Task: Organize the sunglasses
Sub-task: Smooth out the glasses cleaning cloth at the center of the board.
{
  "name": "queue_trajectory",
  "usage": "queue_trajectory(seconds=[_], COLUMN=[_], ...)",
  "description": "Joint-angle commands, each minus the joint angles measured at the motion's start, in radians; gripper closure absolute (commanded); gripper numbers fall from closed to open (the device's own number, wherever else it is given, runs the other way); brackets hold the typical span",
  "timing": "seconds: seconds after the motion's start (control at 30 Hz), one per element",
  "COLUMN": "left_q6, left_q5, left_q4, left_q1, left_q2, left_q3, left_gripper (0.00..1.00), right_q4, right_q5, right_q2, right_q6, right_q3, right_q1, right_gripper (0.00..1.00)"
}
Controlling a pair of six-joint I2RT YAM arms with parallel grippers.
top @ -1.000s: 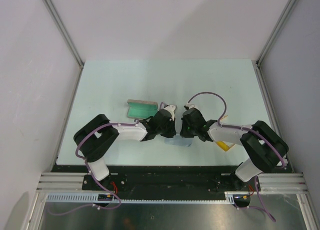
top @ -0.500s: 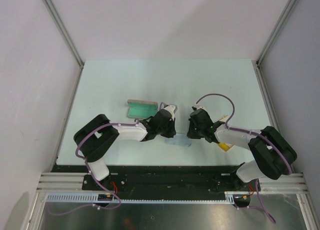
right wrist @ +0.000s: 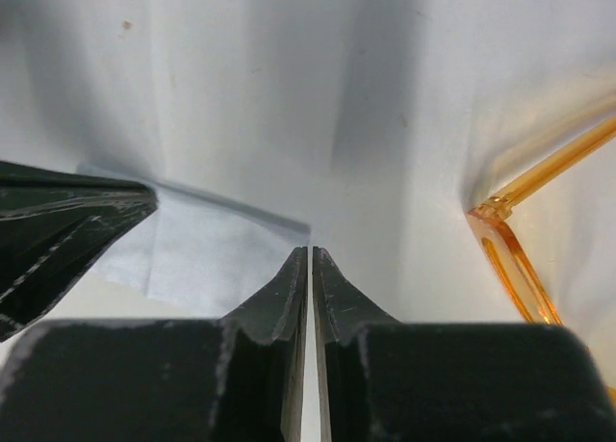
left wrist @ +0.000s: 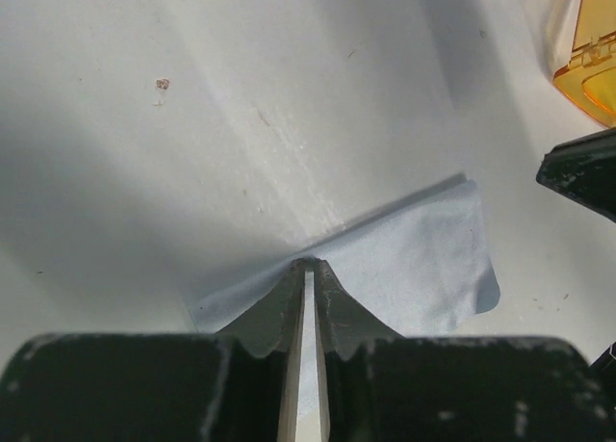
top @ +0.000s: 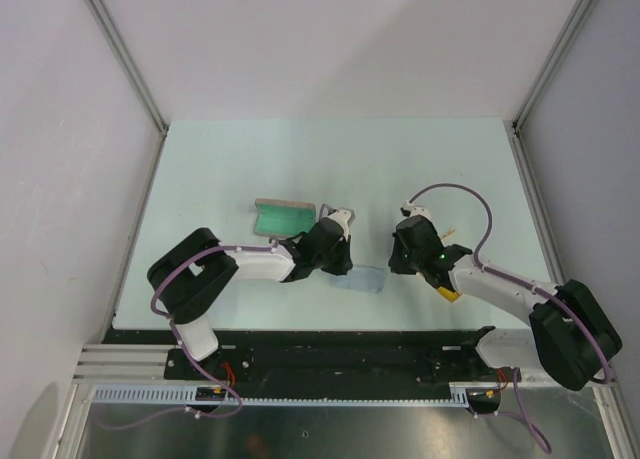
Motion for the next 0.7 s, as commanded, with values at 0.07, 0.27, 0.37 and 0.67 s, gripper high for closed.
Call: queue_trajectory(seconds=[0.07,0.27,0.37,0.67], left_q6=[0.006,0.032,0.037,-0.038], left_q5=[-0.068,-0.137,-0.169,-0.281], left_q4=[-0.033,-0.076,-0.082,-0.133], left_q1=[-0.004,0.007,0.038,0.234], left_q2=[-0.066,-0.147,-0.204,-0.405], left_q3=[-0.002,0.02,0.007,-0.138], left_gripper=[0.79,0.55,0.42,0.26], right_q4=[0.047,0.09,0.114,0.16], right_q5=[-0.032,-0.064,-0.084,-0.096], right_q2=[-0.04,-0.002,0.018,0.064], right_q6=[-0.023,0.015,0.026,0.04], right_q3=[-0.001,0.001,0.001,0.002], right_q1=[0.048,0.086,0.101,0.134], right_gripper=[0.88,0.88,0.88,0.87])
